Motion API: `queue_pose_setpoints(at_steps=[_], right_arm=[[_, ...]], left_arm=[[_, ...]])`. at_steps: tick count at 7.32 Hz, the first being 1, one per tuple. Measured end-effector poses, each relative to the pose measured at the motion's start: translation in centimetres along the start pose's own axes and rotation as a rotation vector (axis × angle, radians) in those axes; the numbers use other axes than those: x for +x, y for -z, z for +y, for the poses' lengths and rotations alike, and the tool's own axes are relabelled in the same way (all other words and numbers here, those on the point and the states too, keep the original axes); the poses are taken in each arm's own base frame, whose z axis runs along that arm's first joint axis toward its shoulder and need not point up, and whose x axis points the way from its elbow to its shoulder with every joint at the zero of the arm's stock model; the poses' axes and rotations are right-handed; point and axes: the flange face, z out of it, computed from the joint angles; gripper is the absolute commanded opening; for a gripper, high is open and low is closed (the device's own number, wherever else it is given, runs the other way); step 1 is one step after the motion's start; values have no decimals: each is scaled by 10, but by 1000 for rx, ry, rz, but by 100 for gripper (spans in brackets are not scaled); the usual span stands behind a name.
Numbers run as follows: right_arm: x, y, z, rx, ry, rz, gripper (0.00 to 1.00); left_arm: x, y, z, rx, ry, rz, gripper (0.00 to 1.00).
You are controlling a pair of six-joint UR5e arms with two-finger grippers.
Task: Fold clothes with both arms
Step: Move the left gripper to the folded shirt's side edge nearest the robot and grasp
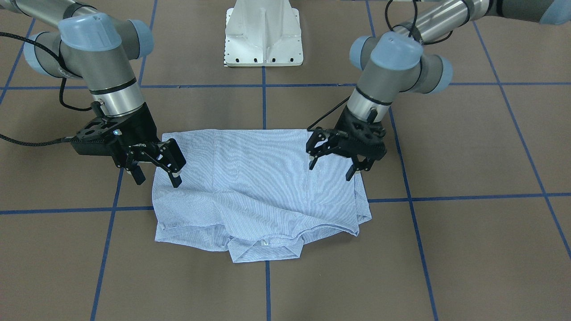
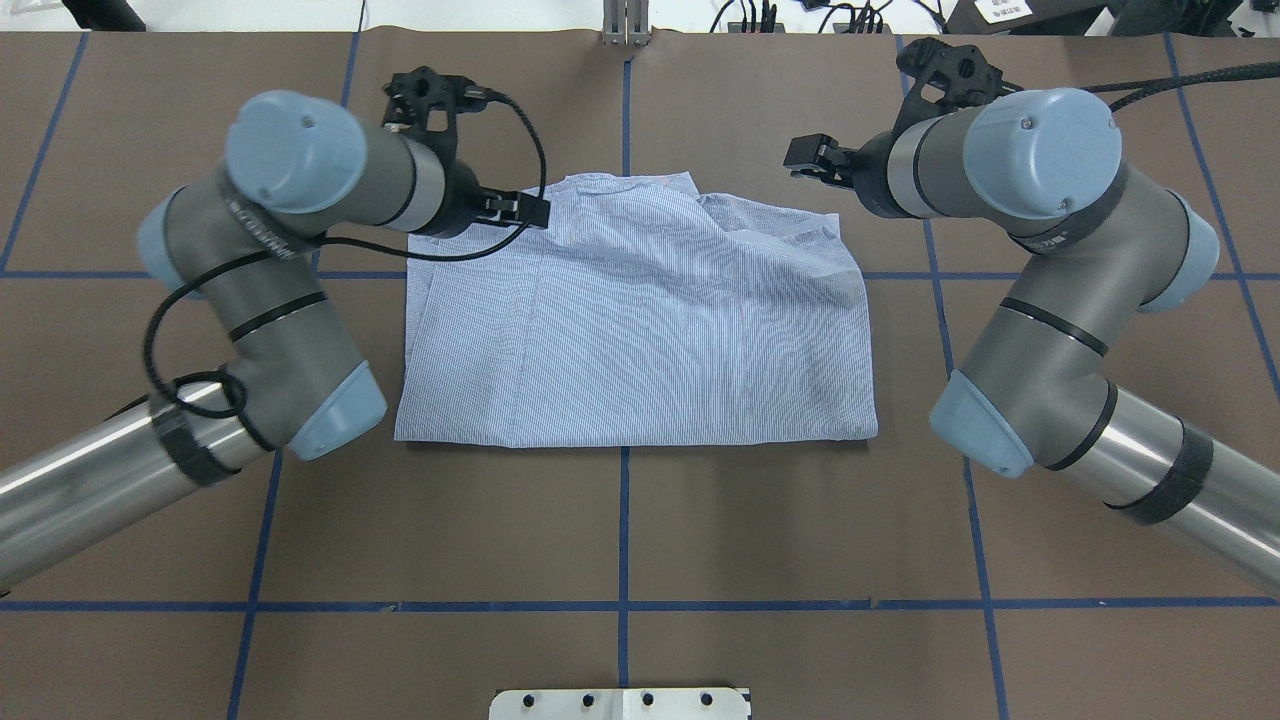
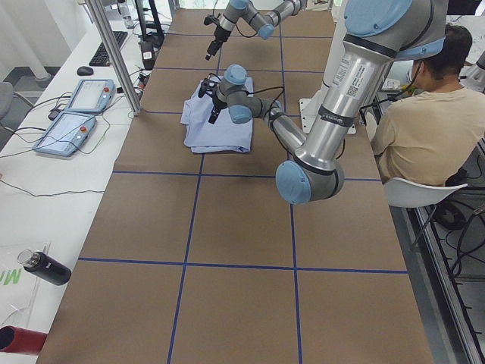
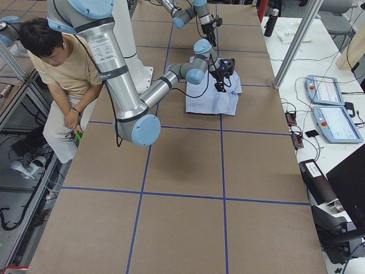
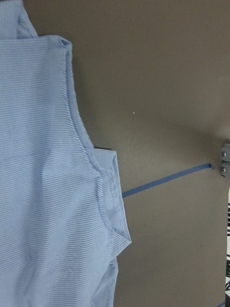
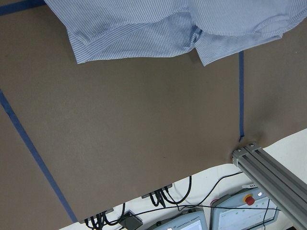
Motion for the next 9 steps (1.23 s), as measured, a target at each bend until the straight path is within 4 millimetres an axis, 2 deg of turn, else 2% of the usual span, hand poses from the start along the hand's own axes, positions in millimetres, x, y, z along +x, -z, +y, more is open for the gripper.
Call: queue_pose_setpoints(at_steps=[1, 2, 4, 5, 7, 9], right_arm=[[0, 0, 1, 0, 1, -1, 100], [-1, 0, 1, -1, 1, -1, 100], [-1, 0, 3, -4, 2, -2, 100], [-1, -1, 3, -5, 4, -2, 100], [-1, -1, 4, -6, 8, -1, 100], [-1, -1, 4, -7, 7, 0, 100]], left_arm=[[-13, 5, 33, -16, -1, -17, 98], [-20, 2, 61, -27, 8, -38, 88], [-15, -20, 111, -37, 70, -65, 64], [-8, -29, 130, -44, 91, -71, 63], [-11, -41, 144, -57, 100, -90, 63], [-17, -48, 149, -65, 99, -107, 62]])
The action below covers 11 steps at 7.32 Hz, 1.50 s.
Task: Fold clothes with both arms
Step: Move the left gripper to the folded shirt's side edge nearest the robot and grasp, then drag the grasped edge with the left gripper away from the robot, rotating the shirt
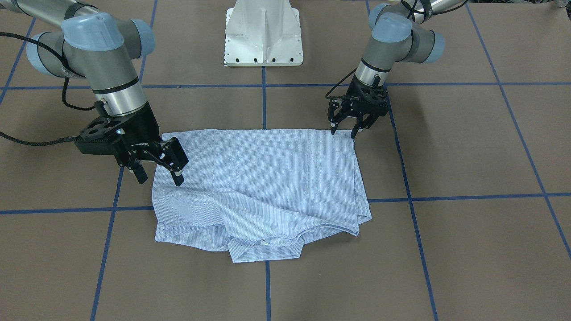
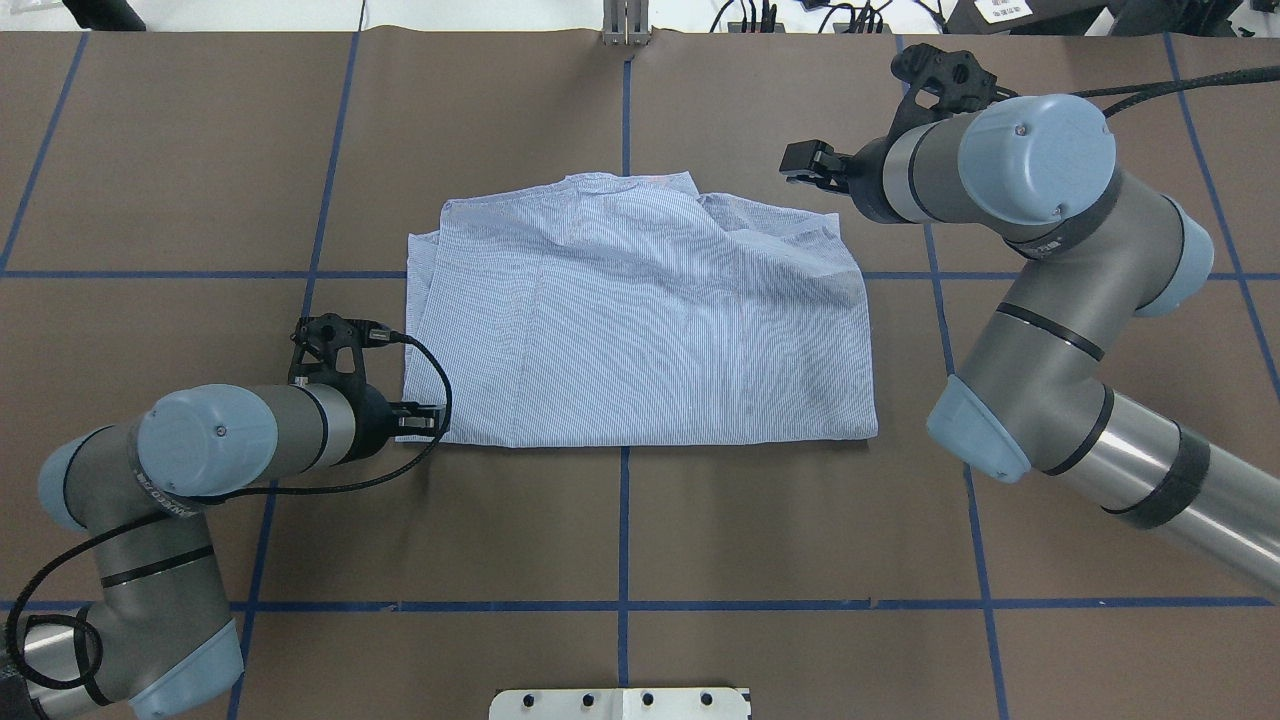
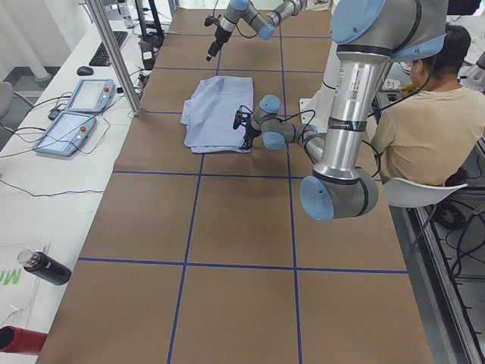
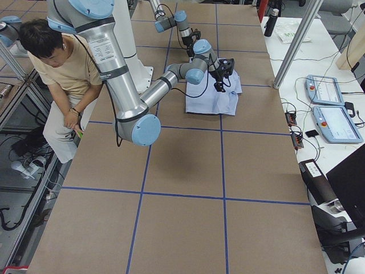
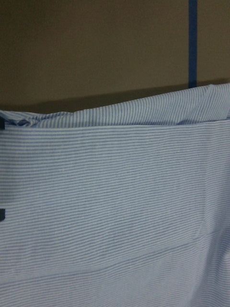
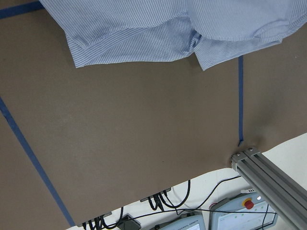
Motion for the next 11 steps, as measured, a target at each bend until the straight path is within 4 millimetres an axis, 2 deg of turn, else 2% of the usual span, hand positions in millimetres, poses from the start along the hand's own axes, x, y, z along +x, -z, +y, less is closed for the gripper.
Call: queue_pose_setpoints(at_steps=[1, 2, 3, 6, 8, 9, 11], right_arm=[[0, 0, 0, 0, 0, 0, 100], [0, 0, 0, 0, 1, 0, 100], [0, 0, 0, 0, 1, 0, 100], [0, 0, 1, -2, 2, 0, 100], [0, -1, 3, -4, 5, 1, 100], [-1, -2, 4, -6, 6, 1, 100], [-1, -3, 8, -11, 11, 1, 100]], left_arm=[[-2, -3, 1, -3, 0, -7, 60], [-5, -6, 2, -6, 0, -13, 41], [-5, -7, 2, -7, 1, -15, 3], [4, 1, -1, 1, 2, 10, 0], [2, 12, -4, 5, -8, 17, 0], [-11, 12, -11, 16, -38, -5, 0], [-58, 2, -58, 73, -98, -99, 0]])
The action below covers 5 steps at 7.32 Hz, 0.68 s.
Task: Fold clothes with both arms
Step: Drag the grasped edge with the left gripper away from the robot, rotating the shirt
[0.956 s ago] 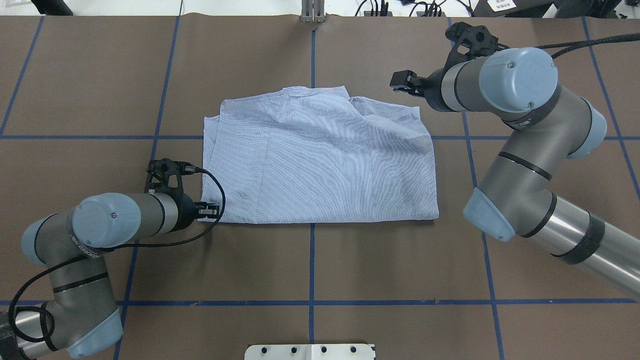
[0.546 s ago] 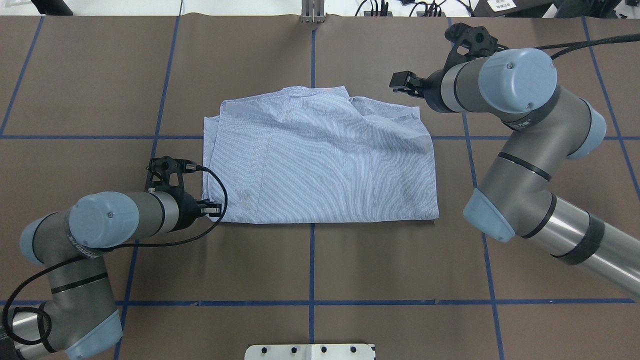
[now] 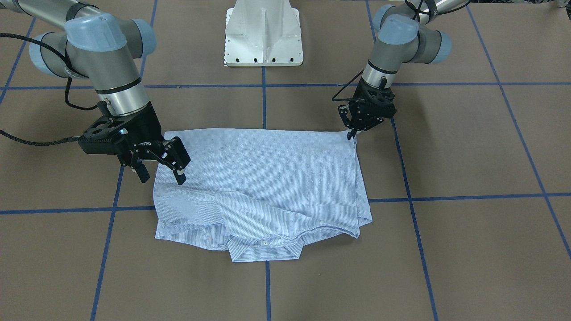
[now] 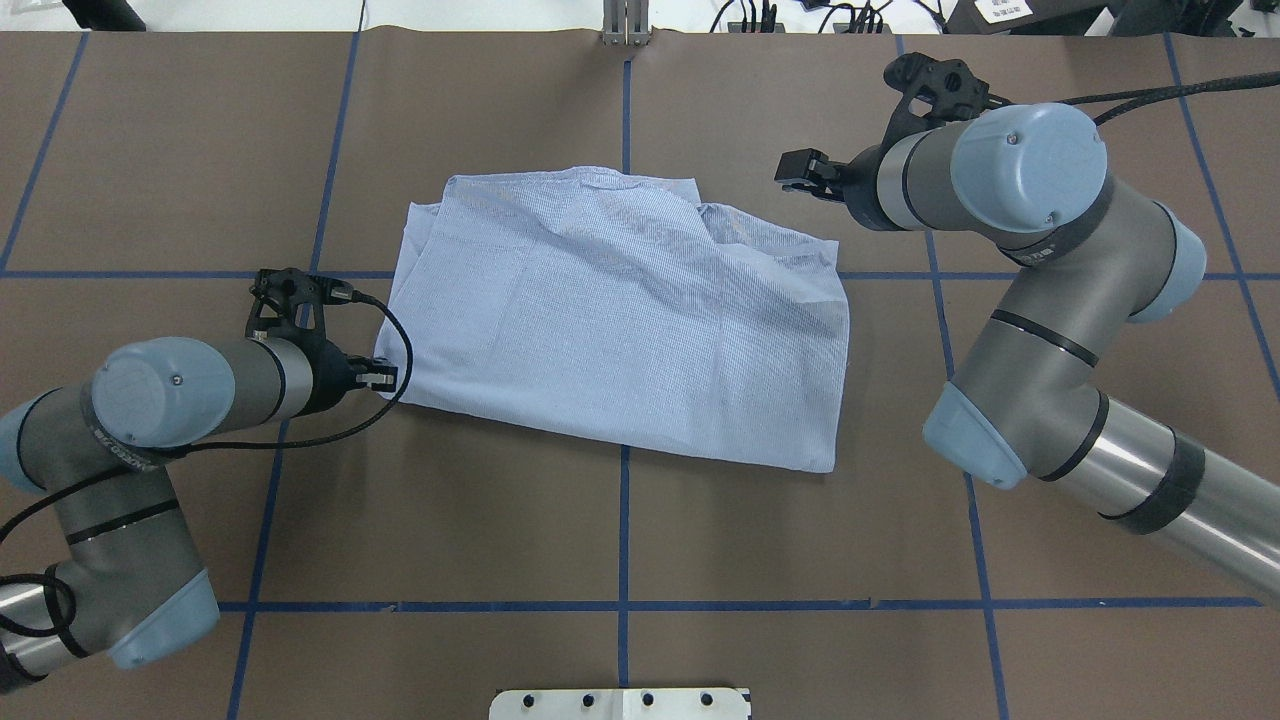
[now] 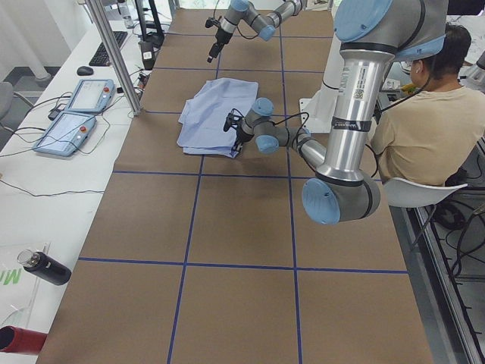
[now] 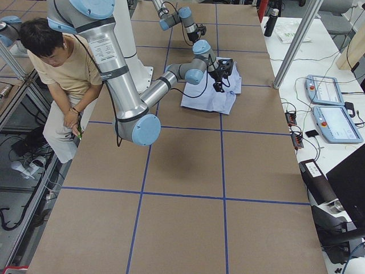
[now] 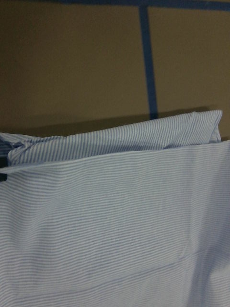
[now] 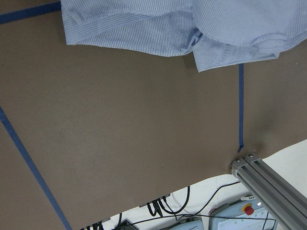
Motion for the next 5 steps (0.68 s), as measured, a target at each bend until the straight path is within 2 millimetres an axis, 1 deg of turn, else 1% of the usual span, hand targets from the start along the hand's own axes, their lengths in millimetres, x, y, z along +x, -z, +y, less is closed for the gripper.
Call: queue_pose_setpoints(at_steps=[1, 2, 3, 4, 5], right_arm=[[-1, 0, 1, -2, 2, -1, 100], [-1, -1, 3, -4, 3, -1, 100], [-2, -1, 4, -5, 2, -2, 100], [-3, 0, 5, -6, 0, -4, 100], [-4, 0, 6, -8, -1, -6, 100]], left_arm=[[-26, -17, -37, 35, -25, -60, 0], [-47, -42, -90, 69, -43, -127, 0], [-59, -73, -144, 93, -36, -180, 0], [-53, -104, -200, 121, -25, -216, 0], [-30, -127, -247, 143, -19, -243, 0]])
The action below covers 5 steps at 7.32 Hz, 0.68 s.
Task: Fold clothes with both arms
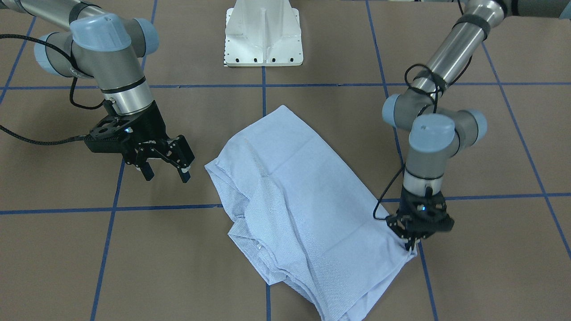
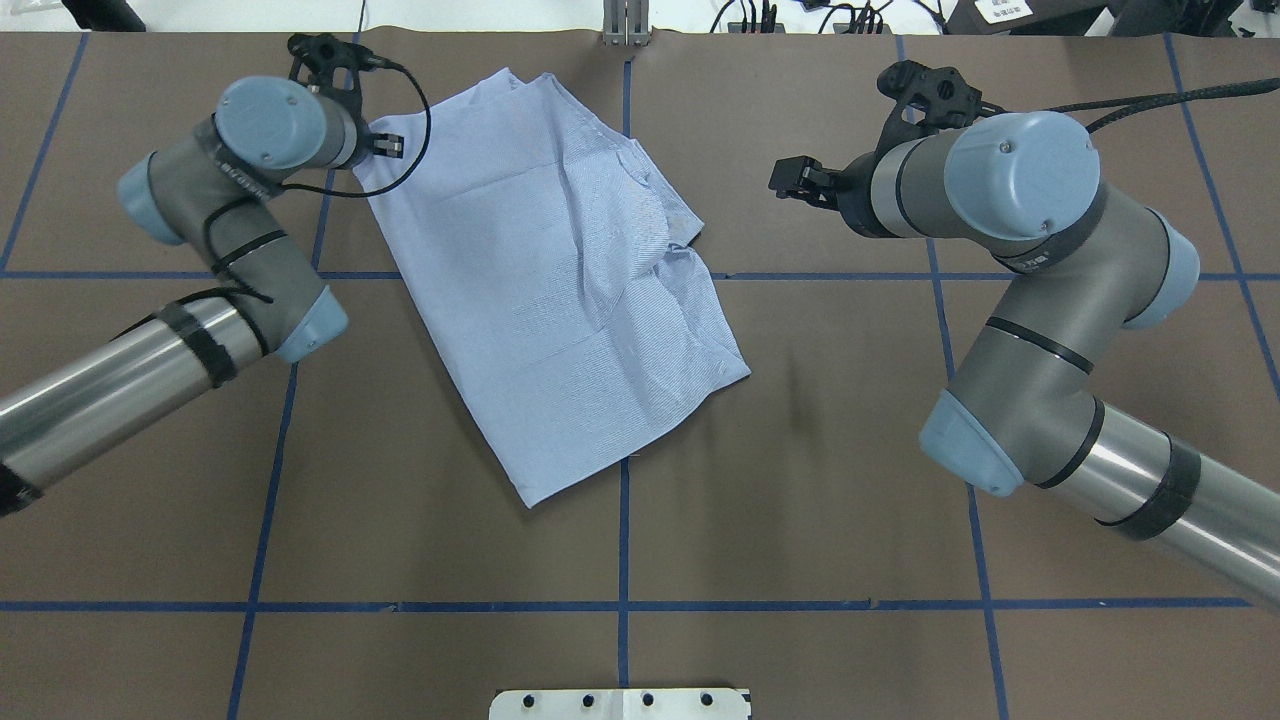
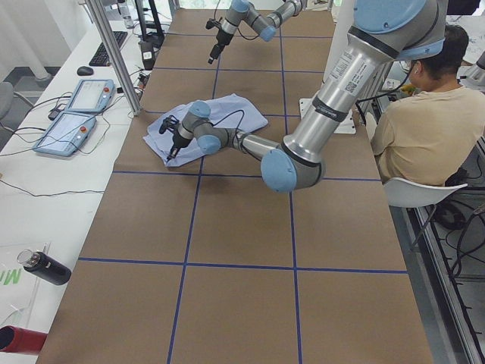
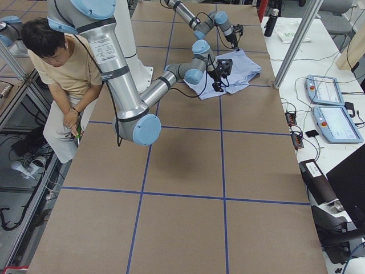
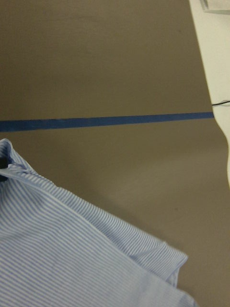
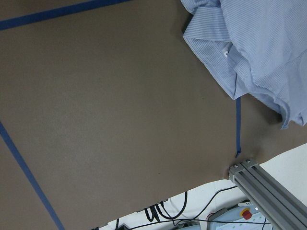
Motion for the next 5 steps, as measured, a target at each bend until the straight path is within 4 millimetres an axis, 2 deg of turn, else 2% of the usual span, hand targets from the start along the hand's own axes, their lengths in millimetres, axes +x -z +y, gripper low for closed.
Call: queue_pose_setpoints(at_steps=[1, 2, 3, 5], right_arm=[[-2, 0, 3, -3, 1, -3, 100], [-6, -1, 9, -5, 3, -7, 100], [-14, -4, 22, 0, -2, -10, 99], [-33, -12, 61, 11, -61, -13, 95]], left_arm=[[20, -7, -27, 20, 2, -1, 99], [30, -2, -41, 48, 2, 26, 100], [31, 14, -45, 68, 1, 77, 100], [14, 72, -35, 10, 1, 215, 100]])
